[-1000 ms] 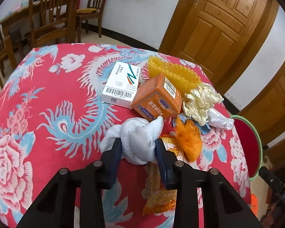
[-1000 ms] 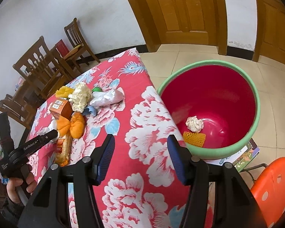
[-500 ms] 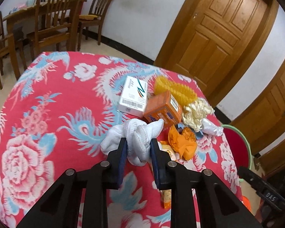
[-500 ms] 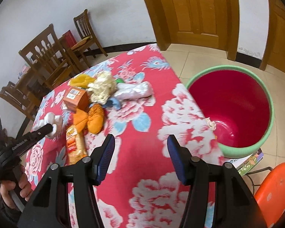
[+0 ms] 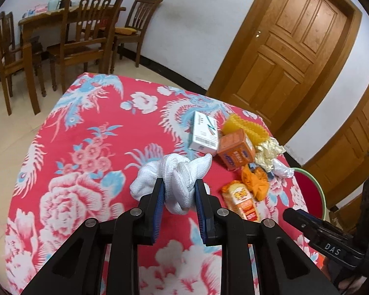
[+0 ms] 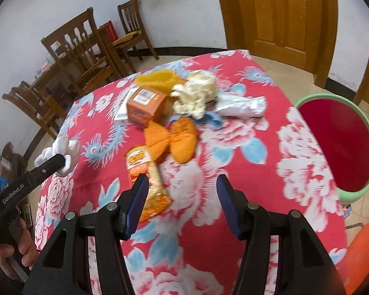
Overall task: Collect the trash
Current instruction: 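Grasp the rice-cracker bag with the right gripper while the left holds the cloth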
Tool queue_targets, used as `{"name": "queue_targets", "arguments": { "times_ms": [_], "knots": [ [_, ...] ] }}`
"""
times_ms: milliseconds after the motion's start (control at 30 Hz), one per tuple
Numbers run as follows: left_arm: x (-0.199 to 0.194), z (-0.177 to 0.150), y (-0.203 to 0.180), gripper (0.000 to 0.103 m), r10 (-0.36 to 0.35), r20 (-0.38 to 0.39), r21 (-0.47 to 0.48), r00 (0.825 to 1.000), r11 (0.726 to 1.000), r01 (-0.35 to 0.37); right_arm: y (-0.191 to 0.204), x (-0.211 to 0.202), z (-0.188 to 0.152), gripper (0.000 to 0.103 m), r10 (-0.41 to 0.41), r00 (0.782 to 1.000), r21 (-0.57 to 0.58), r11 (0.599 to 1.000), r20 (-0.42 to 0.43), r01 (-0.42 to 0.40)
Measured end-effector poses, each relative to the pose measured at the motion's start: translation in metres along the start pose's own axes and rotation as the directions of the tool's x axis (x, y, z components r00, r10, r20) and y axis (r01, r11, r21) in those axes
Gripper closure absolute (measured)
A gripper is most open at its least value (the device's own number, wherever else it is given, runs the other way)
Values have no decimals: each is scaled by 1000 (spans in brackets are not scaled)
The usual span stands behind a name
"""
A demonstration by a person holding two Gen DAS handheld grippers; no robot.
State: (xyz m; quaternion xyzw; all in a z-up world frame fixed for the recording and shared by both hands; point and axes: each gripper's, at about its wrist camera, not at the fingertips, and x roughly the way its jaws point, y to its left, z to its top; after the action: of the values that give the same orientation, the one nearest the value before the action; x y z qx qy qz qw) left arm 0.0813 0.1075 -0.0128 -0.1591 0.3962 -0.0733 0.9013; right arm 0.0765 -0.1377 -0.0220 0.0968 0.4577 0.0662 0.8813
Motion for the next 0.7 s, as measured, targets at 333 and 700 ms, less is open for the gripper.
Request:
{"name": "queue_targets", "arguments": {
  "times_ms": [333,700],
  "knots": [
    [6,0,15,79,-14,-18,-9,1000,1000,14,23,31,-5,44,-5,998,-27,1000,-65,4],
    [10,-3,11,79,-11,-20,-23,1000,1000,11,40,53,-9,44,22,992,-93,995,-123,-34]
  ]
}}
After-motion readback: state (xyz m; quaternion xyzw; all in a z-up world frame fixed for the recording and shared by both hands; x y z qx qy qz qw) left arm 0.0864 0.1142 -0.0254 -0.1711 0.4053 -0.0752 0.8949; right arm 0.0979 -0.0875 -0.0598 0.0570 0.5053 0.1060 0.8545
